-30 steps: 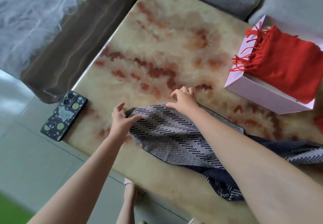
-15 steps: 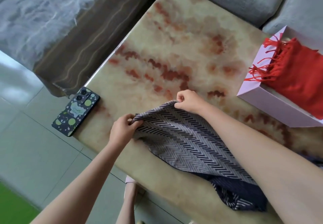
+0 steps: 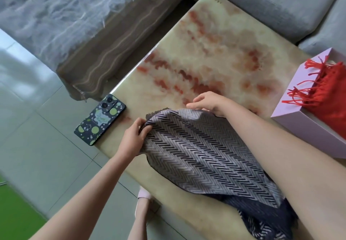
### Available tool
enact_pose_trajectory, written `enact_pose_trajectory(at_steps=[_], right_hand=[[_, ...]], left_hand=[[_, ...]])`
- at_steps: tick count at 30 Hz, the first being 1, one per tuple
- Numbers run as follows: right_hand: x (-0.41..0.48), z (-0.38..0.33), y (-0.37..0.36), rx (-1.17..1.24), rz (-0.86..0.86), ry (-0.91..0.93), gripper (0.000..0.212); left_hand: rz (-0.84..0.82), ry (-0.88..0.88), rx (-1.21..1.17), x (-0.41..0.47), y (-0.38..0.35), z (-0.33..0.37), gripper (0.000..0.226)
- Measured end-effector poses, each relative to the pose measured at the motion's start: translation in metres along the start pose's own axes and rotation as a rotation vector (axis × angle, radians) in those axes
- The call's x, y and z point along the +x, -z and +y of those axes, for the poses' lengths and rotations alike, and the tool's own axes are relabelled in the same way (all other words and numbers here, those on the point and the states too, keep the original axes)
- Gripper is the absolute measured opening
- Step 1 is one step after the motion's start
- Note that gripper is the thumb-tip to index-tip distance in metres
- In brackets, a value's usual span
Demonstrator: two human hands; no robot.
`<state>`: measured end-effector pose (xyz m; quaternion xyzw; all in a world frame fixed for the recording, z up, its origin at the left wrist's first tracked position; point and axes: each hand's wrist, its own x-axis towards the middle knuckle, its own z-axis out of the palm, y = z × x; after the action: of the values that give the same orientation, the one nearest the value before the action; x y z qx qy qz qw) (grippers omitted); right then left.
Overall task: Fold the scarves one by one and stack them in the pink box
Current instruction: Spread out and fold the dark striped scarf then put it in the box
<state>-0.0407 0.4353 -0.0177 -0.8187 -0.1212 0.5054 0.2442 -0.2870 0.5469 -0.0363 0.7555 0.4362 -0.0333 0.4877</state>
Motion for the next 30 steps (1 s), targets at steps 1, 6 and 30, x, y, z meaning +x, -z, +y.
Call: enact_pose_trajectory(at_steps=[1, 6, 30], right_hand=[[0.002, -0.002, 0.000, -0.115, -0.034, -0.045, 0.060], [0.006, -0.015, -0.002, -0.398, -0.136, -0.171, 0.057], [0.045, -0.079, -0.023, -0.225, 0.411, 0.466, 0.038]], left_hand=[[-0.028, 0.021, 0.004, 0.001, 0.001, -0.004, 0.013], [-0.262, 0.176, 0.030, -0.001, 0.004, -0.022, 0.044], [0.190, 0.035, 0.035, 0.027, 0.072, -0.029, 0.012]])
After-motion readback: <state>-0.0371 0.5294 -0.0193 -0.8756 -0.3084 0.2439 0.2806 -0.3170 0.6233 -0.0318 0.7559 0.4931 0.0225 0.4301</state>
